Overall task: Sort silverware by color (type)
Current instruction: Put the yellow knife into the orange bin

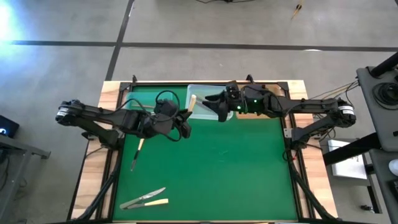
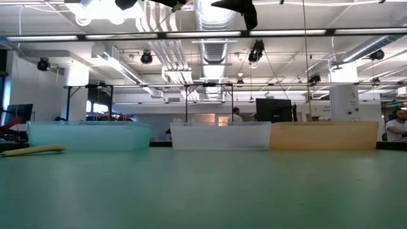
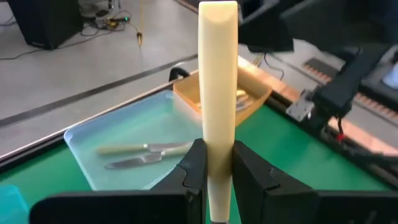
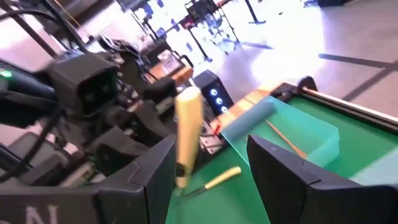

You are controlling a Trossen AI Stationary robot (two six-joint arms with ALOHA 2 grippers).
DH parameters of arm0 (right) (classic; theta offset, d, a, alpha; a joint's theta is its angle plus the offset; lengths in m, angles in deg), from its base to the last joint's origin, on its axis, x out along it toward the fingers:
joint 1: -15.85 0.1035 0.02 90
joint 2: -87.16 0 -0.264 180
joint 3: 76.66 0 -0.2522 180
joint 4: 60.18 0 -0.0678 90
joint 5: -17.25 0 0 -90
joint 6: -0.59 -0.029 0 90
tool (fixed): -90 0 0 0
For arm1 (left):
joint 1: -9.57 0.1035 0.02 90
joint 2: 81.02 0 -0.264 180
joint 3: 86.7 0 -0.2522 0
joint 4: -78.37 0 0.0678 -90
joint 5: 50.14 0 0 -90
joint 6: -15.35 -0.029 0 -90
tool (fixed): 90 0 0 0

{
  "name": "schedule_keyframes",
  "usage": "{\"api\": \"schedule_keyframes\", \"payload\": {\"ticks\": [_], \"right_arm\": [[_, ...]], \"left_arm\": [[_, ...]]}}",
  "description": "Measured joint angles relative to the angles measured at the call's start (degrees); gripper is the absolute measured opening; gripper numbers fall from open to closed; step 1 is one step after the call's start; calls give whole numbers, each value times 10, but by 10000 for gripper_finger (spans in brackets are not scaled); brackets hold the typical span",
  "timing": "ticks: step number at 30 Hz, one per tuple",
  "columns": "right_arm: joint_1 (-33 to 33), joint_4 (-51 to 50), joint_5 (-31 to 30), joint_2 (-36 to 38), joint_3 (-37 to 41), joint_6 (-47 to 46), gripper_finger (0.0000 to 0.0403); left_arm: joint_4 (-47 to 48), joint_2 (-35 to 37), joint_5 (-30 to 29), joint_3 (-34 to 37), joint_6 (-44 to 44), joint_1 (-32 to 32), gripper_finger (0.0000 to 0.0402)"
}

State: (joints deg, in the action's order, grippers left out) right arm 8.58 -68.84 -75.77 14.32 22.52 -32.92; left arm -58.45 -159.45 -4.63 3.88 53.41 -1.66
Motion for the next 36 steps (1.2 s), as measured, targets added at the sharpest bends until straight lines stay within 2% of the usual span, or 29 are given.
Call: {"api": "schedule_keyframes", "payload": {"ticks": [10,20,23,27,28,33,36], "right_arm": [[8,43,-4,-39,-10,-14,187],[7,62,-16,-102,-67,-17,184],[7,48,-17,-114,-86,-3,153],[7,22,-23,-120,-108,26,56],[7,18,-26,-121,-112,37,44],[7,-17,-24,-120,-125,48,44],[7,-53,-30,-119,-135,49,44]], "left_arm": [[-38,0,7,12,1,25,30],[-38,-2,15,12,-2,27,30],[-36,-2,15,11,-12,27,30],[-39,-2,11,10,-14,27,30],[-37,-2,7,11,-14,27,30],[-39,-2,15,10,-15,26,16],[-36,-2,32,10,-27,27,30]]}}
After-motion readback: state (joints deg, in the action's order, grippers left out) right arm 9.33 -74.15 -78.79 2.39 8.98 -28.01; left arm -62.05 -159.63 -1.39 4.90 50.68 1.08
